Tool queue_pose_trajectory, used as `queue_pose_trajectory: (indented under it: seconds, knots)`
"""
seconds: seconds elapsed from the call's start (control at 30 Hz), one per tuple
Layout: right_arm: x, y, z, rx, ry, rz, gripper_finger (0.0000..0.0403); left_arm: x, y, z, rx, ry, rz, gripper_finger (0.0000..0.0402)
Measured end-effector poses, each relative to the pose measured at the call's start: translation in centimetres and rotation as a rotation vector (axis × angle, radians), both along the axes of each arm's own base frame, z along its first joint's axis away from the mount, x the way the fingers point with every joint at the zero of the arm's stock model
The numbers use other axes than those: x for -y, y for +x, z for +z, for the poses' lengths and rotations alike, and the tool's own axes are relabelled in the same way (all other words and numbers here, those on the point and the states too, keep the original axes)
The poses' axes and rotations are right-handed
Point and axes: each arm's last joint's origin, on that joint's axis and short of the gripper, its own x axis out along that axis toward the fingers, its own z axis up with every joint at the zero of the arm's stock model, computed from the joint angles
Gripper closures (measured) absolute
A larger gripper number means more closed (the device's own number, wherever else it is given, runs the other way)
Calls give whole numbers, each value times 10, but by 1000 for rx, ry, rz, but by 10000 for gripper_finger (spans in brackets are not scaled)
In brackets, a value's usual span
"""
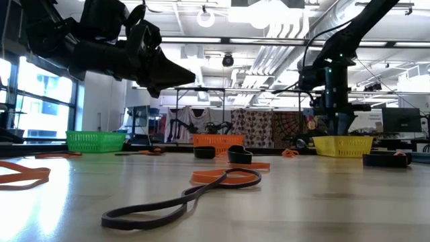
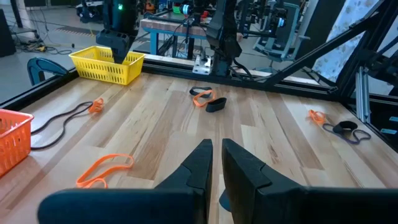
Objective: Sort rubber bands into baskets
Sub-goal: Put the middle left black rubber band into the yellow bin
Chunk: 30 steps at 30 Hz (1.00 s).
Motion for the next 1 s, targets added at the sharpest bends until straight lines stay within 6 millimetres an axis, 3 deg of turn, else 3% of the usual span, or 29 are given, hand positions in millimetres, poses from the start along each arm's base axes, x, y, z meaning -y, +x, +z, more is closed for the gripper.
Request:
queue_pose_trajectory:
  seconds: [0.63, 1.0]
  knots:
    - [10, 2, 2, 10, -121, -38, 320, 0, 0, 0, -4, 2, 0, 376]
    - [-3, 5, 26, 34, -206, 47, 320, 0, 0, 0, -3, 2, 0, 376]
